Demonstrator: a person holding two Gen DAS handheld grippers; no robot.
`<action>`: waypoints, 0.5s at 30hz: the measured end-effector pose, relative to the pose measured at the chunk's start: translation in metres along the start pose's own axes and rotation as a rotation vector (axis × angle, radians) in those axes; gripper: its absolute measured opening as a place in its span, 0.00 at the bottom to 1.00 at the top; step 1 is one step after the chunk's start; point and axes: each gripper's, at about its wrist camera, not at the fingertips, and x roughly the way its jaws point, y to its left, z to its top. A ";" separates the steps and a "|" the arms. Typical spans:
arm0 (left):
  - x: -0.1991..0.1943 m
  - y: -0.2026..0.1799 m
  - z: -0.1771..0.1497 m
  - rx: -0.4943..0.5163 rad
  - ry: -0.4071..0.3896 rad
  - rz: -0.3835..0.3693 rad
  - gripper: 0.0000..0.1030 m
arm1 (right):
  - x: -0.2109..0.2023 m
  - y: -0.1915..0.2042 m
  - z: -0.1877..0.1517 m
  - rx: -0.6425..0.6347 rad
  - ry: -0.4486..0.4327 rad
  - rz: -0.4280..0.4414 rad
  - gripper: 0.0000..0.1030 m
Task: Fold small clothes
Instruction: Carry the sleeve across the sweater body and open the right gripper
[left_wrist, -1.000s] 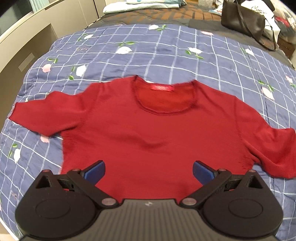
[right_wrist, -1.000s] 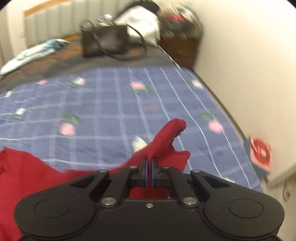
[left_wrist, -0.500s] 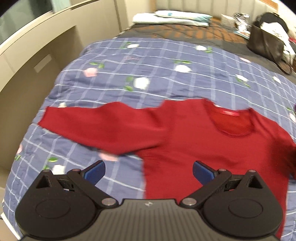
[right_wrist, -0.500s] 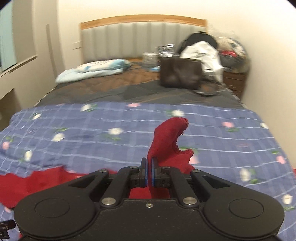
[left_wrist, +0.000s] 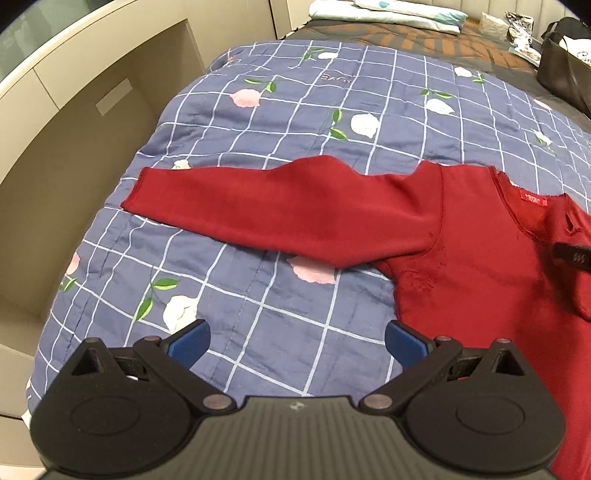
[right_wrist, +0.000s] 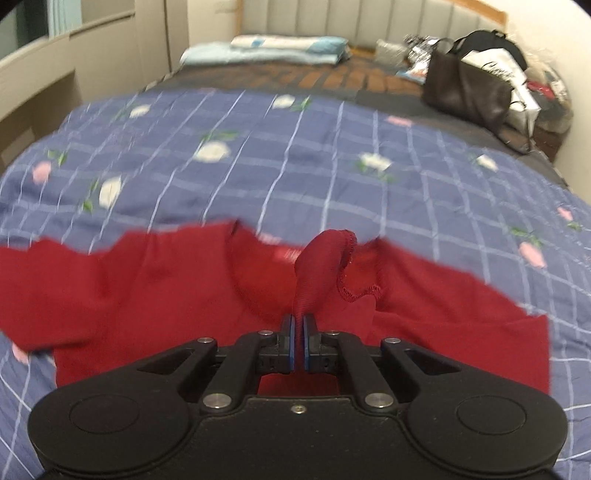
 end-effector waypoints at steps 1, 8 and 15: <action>0.001 -0.002 0.000 0.003 0.000 -0.004 1.00 | 0.004 0.003 -0.004 -0.008 0.012 0.008 0.07; -0.002 -0.039 0.008 0.022 -0.014 -0.067 1.00 | -0.006 -0.004 -0.021 -0.037 0.035 0.135 0.57; -0.005 -0.120 0.015 0.104 -0.067 -0.178 1.00 | -0.037 -0.080 -0.035 -0.004 -0.049 0.057 0.91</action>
